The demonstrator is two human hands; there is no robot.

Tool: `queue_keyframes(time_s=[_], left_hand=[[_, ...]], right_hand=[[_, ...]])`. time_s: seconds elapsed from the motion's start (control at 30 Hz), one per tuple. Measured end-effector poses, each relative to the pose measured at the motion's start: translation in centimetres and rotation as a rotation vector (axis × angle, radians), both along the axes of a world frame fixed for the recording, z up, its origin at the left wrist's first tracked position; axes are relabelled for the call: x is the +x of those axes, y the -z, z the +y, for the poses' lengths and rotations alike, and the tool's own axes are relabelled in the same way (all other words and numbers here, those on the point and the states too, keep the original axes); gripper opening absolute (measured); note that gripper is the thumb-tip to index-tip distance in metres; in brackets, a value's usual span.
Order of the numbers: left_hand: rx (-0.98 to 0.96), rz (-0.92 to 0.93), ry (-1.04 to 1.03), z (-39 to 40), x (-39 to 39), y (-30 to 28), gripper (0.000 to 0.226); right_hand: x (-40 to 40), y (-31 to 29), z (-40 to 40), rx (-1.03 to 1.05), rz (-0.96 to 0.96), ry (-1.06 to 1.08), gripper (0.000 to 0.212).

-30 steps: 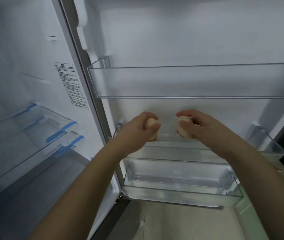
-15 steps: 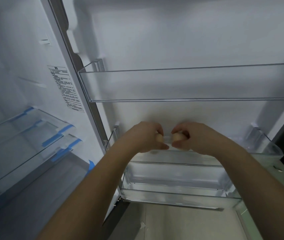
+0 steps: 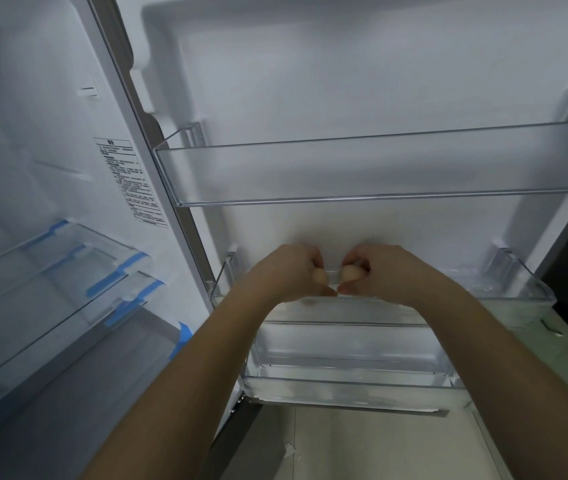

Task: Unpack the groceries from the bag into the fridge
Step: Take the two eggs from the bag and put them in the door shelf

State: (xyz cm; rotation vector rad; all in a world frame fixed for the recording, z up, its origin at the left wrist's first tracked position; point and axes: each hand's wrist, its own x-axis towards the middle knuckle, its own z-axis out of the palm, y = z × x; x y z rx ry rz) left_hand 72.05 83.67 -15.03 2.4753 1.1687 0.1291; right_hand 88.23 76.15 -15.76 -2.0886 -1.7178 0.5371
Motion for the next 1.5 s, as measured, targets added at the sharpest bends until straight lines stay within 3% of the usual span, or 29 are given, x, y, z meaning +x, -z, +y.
queue_keyframes(time_s=[0.23,0.43,0.63,0.73,0.9,1.0,1.17,1.37,1.5], left_hand=[[0.003,-0.01,-0.046,0.0,-0.6,0.1,0.049],[0.159,-0.027,-0.11,-0.9,-2.8,-0.3,0.047],[0.424,-0.05,-0.051,-3.3,-4.4,0.4,0.051],[0.483,-0.091,-0.028,-3.9,-4.8,1.3,0.05],[0.562,-0.097,-0.019,-4.4,-5.8,2.2,0.062],[0.554,-0.009,0.004,-4.7,-6.2,2.2,0.072],[0.543,0.017,0.056,-5.6,-7.5,2.7,0.076],[0.544,-0.032,0.114,-7.0,-8.6,3.2,0.085],[0.561,0.004,0.129,-8.1,-8.6,3.7,0.077]], right_hand=[[0.0,0.1,-0.6,0.03,0.038,0.057,0.041],[-0.4,-0.2,-1.5,0.053,0.059,0.118,0.043],[-1.7,-0.5,-2.9,0.128,-0.076,0.116,0.042],[-2.6,-0.4,-3.8,0.158,-0.095,0.109,0.042],[-3.8,0.3,-4.9,0.231,-0.313,0.12,0.053],[-4.2,1.0,-5.7,0.268,-0.42,0.134,0.066],[-6.0,2.0,-8.0,0.292,-0.532,0.203,0.061],[-7.9,3.1,-10.8,0.276,-0.547,0.27,0.061],[-8.6,3.6,-12.7,0.246,-0.547,0.316,0.06]])
